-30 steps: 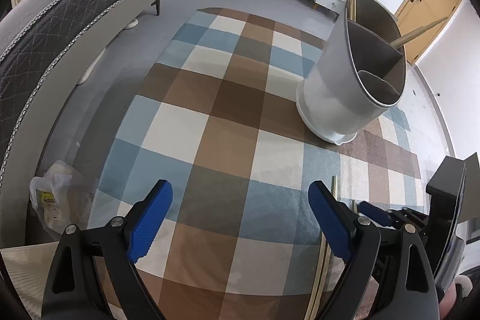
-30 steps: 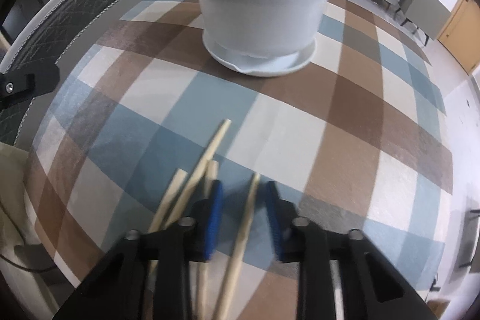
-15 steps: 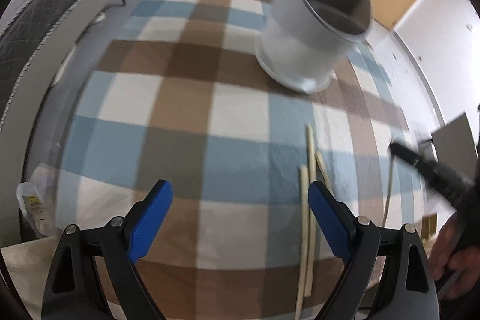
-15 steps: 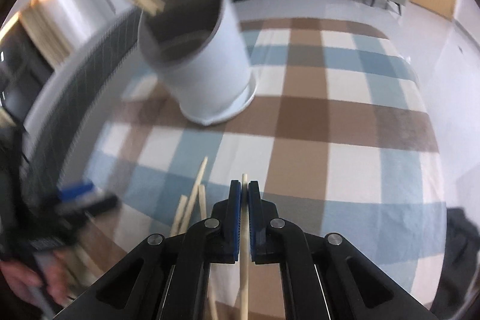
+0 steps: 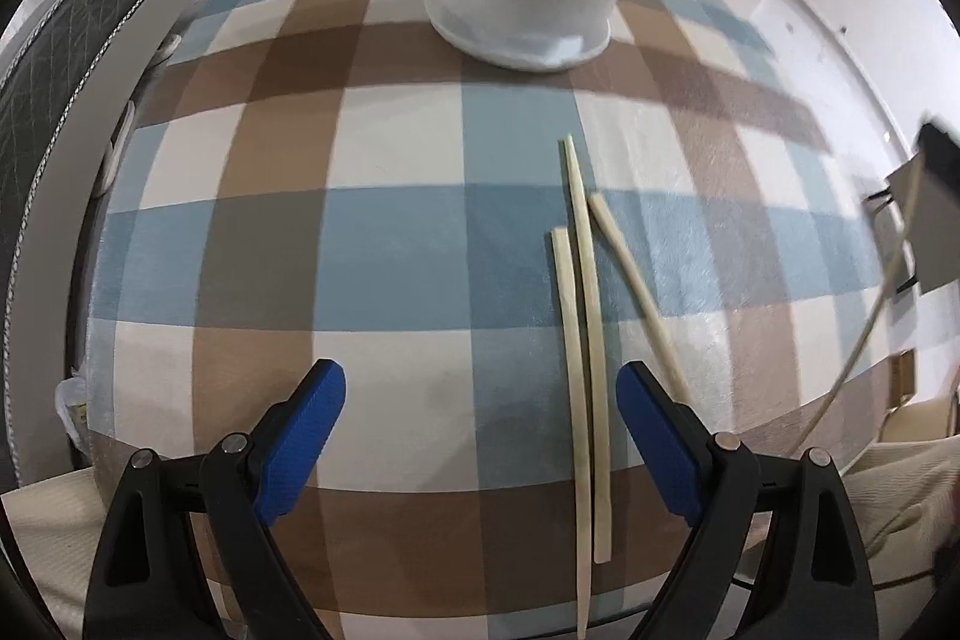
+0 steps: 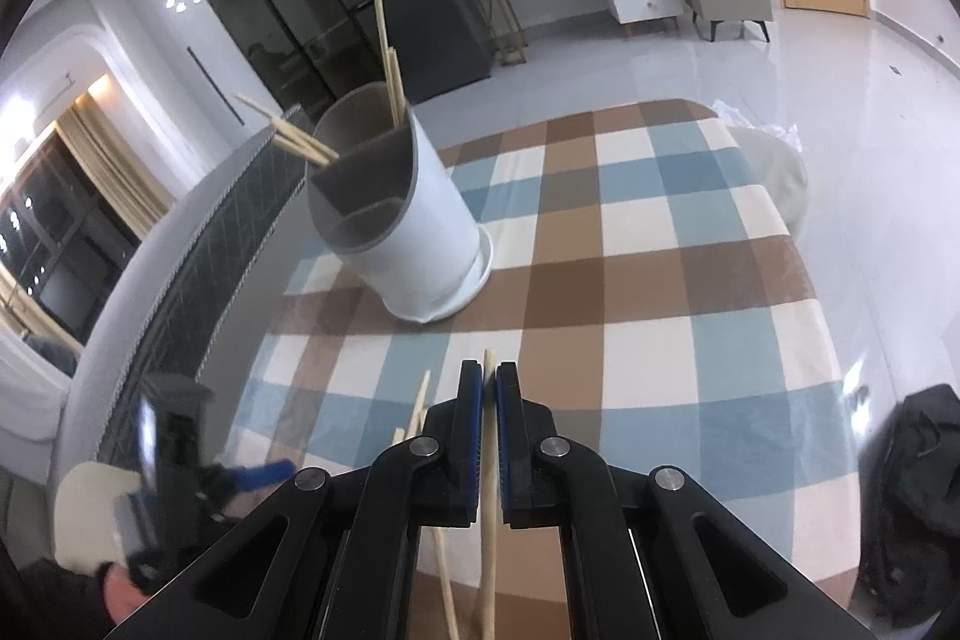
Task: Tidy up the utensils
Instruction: 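Close the left tool on a chopstick while the right tool holds its chopstick, then lift both held chopsticks up and carry them over the white caddy, then open both tools to drop the chopsticks into the caddy, then lower both open tools toward the last two chopsticks on the rug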
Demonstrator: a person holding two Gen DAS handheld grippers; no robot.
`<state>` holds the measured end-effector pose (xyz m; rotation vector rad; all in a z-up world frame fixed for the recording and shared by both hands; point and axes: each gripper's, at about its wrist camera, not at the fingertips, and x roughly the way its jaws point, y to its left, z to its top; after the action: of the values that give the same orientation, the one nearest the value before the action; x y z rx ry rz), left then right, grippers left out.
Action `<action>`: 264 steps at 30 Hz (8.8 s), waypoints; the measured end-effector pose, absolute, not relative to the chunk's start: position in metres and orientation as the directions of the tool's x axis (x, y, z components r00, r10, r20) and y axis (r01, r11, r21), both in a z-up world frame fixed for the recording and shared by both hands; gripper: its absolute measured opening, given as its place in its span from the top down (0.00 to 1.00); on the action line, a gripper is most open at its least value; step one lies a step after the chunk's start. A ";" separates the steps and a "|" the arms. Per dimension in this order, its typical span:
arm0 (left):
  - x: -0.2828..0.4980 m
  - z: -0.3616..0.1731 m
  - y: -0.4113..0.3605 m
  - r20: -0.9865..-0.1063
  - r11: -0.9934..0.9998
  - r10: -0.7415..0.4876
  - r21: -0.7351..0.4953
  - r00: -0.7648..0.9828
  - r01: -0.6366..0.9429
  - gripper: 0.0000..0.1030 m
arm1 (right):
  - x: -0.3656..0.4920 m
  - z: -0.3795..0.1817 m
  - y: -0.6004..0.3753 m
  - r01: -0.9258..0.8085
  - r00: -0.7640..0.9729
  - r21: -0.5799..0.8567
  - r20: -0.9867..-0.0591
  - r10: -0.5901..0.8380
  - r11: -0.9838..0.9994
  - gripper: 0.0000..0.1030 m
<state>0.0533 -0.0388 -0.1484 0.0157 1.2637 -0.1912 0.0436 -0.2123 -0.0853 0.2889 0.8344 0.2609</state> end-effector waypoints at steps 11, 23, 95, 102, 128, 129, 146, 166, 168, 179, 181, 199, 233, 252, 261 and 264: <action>0.056 -0.160 -0.045 -0.964 0.988 -0.064 -0.024 0.259 0.154 0.14 | 0.043 -0.079 -0.213 -0.129 0.660 0.365 -0.662 0.355 0.922 0.96; 0.065 -0.164 -0.035 -0.967 0.992 -0.066 -0.037 0.248 0.118 0.14 | 0.044 -0.081 -0.213 -0.123 0.654 0.365 -0.670 0.352 0.923 0.96; 0.046 -0.031 -0.026 -0.722 0.942 -0.325 -0.191 0.611 0.275 0.99 | -0.021 -0.040 -0.164 -0.126 0.829 0.173 -0.523 0.200 0.977 0.97; 0.042 -0.016 -0.020 -0.696 0.934 -0.352 -0.215 0.625 0.287 0.99 | -0.023 -0.034 -0.162 -0.121 0.836 0.177 -0.512 0.197 0.977 0.97; 0.107 0.056 -0.003 -0.600 0.902 -0.430 -0.319 0.674 0.291 0.99 | 0.038 0.016 -0.139 -0.205 0.851 0.120 -0.468 0.237 0.971 0.97; 0.111 0.060 -0.003 -0.596 0.899 -0.436 -0.326 0.675 0.292 0.99 | 0.043 0.024 -0.139 -0.210 0.856 0.123 -0.456 0.243 0.970 0.97; 0.195 0.115 0.002 -0.479 0.885 -0.448 -0.358 0.755 0.298 0.99 | 0.134 0.105 -0.127 -0.273 0.905 0.136 -0.300 0.302 0.952 0.97; 0.228 0.065 -0.003 -0.490 0.911 -0.405 -0.293 0.772 0.291 0.99 | 0.170 0.052 -0.126 -0.212 0.891 0.207 -0.362 0.276 0.955 0.97; 0.224 0.063 -0.007 -0.494 0.916 -0.397 -0.263 0.774 0.302 0.99 | 0.170 0.048 -0.126 -0.210 0.887 0.210 -0.370 0.276 0.955 0.97; 0.218 0.045 -0.016 -0.571 0.912 -0.408 -0.217 0.713 0.348 0.99 | 0.164 0.013 -0.120 -0.206 0.838 0.211 -0.466 0.284 0.956 0.97; 0.217 0.041 -0.016 -0.584 0.911 -0.408 -0.214 0.702 0.352 0.99 | 0.163 0.005 -0.118 -0.207 0.827 0.205 -0.486 0.283 0.957 0.97; 0.188 0.044 0.000 -0.665 0.909 -0.417 -0.312 0.619 0.276 0.64 | 0.124 -0.002 -0.137 -0.180 0.807 0.222 -0.524 0.273 0.958 0.66; 0.061 0.090 0.003 -0.494 0.970 -0.239 -0.159 0.836 0.183 0.10 | -0.017 0.052 -0.148 -0.227 0.911 0.164 -0.311 0.269 0.960 0.00; 0.024 0.049 -0.002 -0.515 0.971 -0.236 -0.160 0.824 0.178 0.09 | -0.044 0.008 -0.146 -0.206 0.907 0.139 -0.345 0.242 0.969 0.00; 0.022 0.021 -0.004 -0.558 0.972 -0.231 -0.166 0.797 0.165 0.09 | -0.048 -0.014 -0.145 -0.208 0.884 0.120 -0.402 0.239 0.971 0.00; 0.024 0.012 -0.006 -0.573 0.973 -0.228 -0.168 0.787 0.160 0.09 | -0.046 -0.025 -0.145 -0.210 0.869 0.115 -0.434 0.239 0.971 0.00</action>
<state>0.0236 -0.0056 0.0121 -0.1129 0.6308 -0.2095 -0.0457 -0.1454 -0.0249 0.0650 0.4620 0.2348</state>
